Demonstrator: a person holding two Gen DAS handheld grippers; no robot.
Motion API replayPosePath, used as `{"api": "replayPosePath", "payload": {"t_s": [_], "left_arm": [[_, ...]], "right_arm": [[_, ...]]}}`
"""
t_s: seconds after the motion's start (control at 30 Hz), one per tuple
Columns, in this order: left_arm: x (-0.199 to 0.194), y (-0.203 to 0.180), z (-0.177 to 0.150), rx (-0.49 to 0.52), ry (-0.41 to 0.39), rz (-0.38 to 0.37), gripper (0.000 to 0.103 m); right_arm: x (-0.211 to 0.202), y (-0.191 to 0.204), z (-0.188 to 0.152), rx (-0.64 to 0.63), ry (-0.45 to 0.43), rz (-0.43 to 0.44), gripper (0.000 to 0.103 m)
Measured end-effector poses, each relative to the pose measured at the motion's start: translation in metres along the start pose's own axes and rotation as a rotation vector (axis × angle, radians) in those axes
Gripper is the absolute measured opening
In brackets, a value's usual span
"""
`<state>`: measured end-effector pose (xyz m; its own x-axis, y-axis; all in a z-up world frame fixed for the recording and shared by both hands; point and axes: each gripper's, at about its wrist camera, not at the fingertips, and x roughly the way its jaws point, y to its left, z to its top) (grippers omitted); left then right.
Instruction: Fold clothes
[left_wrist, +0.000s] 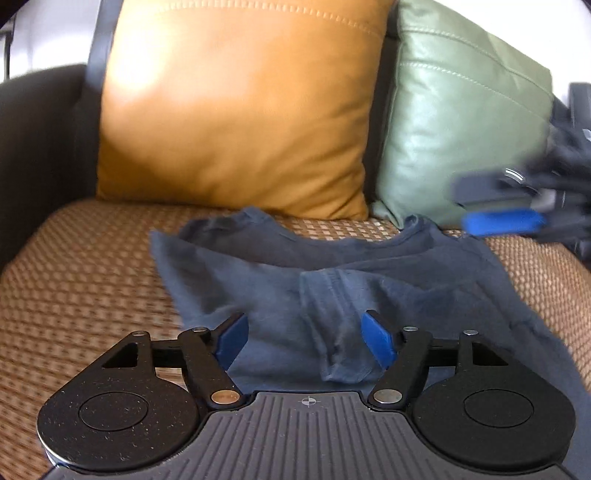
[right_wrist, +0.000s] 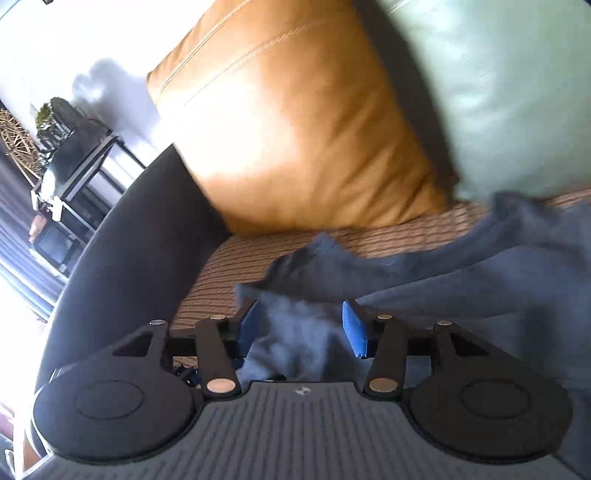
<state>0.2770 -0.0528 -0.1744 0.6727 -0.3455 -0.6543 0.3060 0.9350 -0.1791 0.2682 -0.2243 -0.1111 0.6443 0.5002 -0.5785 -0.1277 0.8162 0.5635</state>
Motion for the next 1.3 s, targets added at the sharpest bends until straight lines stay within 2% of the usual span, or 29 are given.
{"api": "replayPosePath", "payload": {"t_s": [0.1,0.2,0.23,0.27,0.3,0.33,0.37,0.4,0.47,0.53,0.63,0.7,0.77,0.8,0.87,0.9,0.97,1.0,1.07,1.1,1.13,1.23,1.27,1.3], "left_arm": [[0.014,-0.012,0.004,-0.038,0.014,-0.030,0.081],[0.035,-0.025,0.008,-0.024,0.049,0.009,0.079],[0.041,-0.026,0.008,-0.024,0.059,0.026,0.069],[0.042,-0.024,0.010,-0.039,0.063,0.032,0.025],[0.042,-0.022,0.011,-0.055,0.066,0.037,0.011],[0.042,-0.020,0.013,-0.071,0.062,0.041,0.009],[0.032,-0.017,0.013,-0.088,0.026,0.033,0.008],[0.023,-0.014,0.014,-0.100,-0.007,0.028,0.008],[0.017,-0.009,0.012,-0.071,-0.024,0.060,0.008],[0.027,-0.004,0.010,-0.058,0.032,0.078,0.008],[0.032,-0.004,0.005,-0.037,0.044,0.078,0.012],[0.029,-0.005,0.004,-0.032,0.033,0.074,0.037],[0.027,-0.005,0.003,-0.024,0.023,0.078,0.038],[0.025,-0.005,0.003,-0.026,0.009,0.079,0.036],[0.015,-0.006,0.004,-0.031,-0.038,0.088,0.007],[0.010,-0.007,0.004,-0.026,-0.071,0.110,0.007],[0.016,-0.009,0.007,0.007,-0.057,0.165,0.012],[0.024,-0.008,0.006,0.016,-0.017,0.172,0.014],[0.037,-0.005,0.001,0.020,0.034,0.196,0.020],[0.039,-0.002,-0.001,0.019,0.038,0.208,0.026],[0.040,0.000,-0.003,0.016,0.040,0.218,0.031],[0.031,0.005,0.003,-0.026,0.006,0.187,0.033],[0.029,0.005,0.006,-0.035,-0.010,0.174,0.042],[0.030,0.003,0.008,-0.026,-0.018,0.175,0.054]], "right_arm": [[-0.018,-0.022,-0.010,-0.010,0.015,-0.074,0.056],[-0.030,-0.048,-0.026,0.020,0.028,-0.108,0.056],[-0.032,-0.055,-0.030,0.034,0.032,-0.111,0.056],[-0.034,-0.060,-0.033,0.041,0.037,-0.116,0.056],[-0.036,-0.065,-0.035,0.047,0.041,-0.121,0.056],[-0.038,-0.070,-0.037,0.049,0.044,-0.126,0.056],[-0.040,-0.072,-0.037,0.047,0.045,-0.129,0.056],[-0.040,-0.076,-0.037,0.043,0.040,-0.130,0.056],[-0.040,-0.084,-0.037,0.043,0.027,-0.140,0.057],[-0.030,-0.091,-0.037,0.057,0.024,-0.150,0.057],[-0.014,-0.098,-0.039,0.088,0.023,-0.147,0.057],[-0.004,-0.101,-0.040,0.100,0.022,-0.145,0.057],[0.006,-0.101,-0.042,0.105,0.032,-0.177,0.056],[0.011,-0.101,-0.042,0.107,0.041,-0.171,0.050],[0.017,-0.100,-0.041,0.105,0.058,-0.154,0.009],[0.013,-0.097,-0.041,0.086,0.030,-0.134,0.004],[0.005,-0.094,-0.038,0.042,-0.043,-0.132,0.004],[0.005,-0.096,-0.036,0.042,-0.047,-0.153,0.004],[0.014,-0.104,-0.036,0.053,0.011,-0.184,0.004],[0.018,-0.108,-0.038,0.054,0.048,-0.193,0.004],[0.021,-0.110,-0.040,0.058,0.071,-0.203,0.008],[0.016,-0.112,-0.041,0.081,0.052,-0.191,0.012],[0.014,-0.113,-0.040,0.086,0.042,-0.184,0.015],[0.011,-0.113,-0.039,0.091,0.032,-0.176,0.022]]}}
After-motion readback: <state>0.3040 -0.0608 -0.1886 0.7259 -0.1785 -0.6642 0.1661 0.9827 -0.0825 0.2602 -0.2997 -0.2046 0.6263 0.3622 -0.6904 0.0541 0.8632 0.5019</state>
